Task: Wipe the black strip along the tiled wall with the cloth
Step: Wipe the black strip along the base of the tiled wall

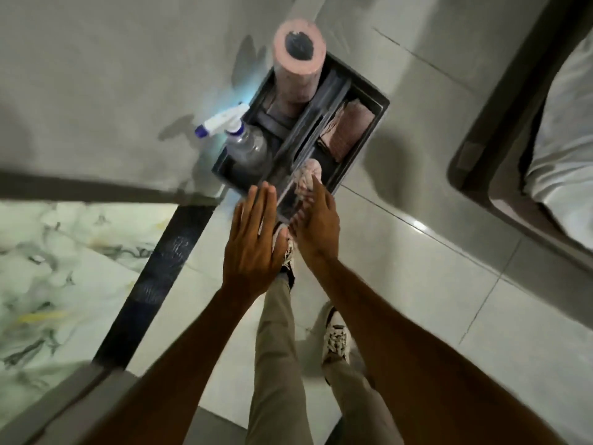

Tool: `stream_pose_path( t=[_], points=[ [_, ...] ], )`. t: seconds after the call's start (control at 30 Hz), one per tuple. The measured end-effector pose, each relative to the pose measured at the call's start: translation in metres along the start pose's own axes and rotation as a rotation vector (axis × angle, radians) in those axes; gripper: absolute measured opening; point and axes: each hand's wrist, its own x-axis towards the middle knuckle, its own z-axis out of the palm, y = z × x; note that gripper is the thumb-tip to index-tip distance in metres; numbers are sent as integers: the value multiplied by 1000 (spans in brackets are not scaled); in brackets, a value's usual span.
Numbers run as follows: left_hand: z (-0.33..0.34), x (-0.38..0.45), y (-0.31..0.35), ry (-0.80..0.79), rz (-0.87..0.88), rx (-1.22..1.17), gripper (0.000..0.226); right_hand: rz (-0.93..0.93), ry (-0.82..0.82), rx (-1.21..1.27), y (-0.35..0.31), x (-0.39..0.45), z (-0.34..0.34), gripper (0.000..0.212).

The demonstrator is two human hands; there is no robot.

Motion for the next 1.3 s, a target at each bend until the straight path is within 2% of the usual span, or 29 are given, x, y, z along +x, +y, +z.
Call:
stream_pose_path(
  t=[0.07,0.13,0.23,0.33,0.4,0.5,0.53,0.6,0.7,0.73,0.83,1.03,1.13,1.23,1.3],
  points=[
    [-6,-51,7,-27,-156,-29,66,-125,27,-13,-2,-33,-14,59],
    [-16,-106,14,-69,-338,-51,69,-139,-31,105,-9,-69,-21,50],
    [-25,-179,12,-92,-554,-78,73,-107,-139,240,-17,-113,-12,41],
    [-26,-234,-10,-110,-715,-120,81,70,-336,456,-28,-150,27,42],
    [-21,-262,-30,-91,-786,-133,79,82,-400,400,-25,-162,65,41],
    [-1,-299,-72,-50,-890,-209,83,-85,-524,127,-17,-173,128,41],
    [9,-310,-87,-40,-919,-224,82,-85,-567,106,-13,-173,150,41],
    [32,-327,-117,-26,-965,-235,78,-119,-557,10,-4,-163,188,38],
    [89,-345,-164,2,-1036,-225,78,-179,-560,-84,25,-129,256,12],
    [107,-347,-177,-7,-1045,-217,78,-221,-539,-138,34,-117,275,15],
    [181,-341,-220,-23,-1039,-230,79,-544,-441,-500,76,-70,333,48],
    [351,-290,-324,8,-969,-184,77,-547,-387,-574,168,51,458,61],
    [425,-268,-375,5,-924,-159,79,-632,-350,-665,211,109,512,76],
    [483,-258,-405,-6,-820,-108,79,-727,-348,-772,239,150,555,71],
    [508,-255,-416,76,-794,-58,79,-823,-278,-809,244,168,581,61]
  ],
)
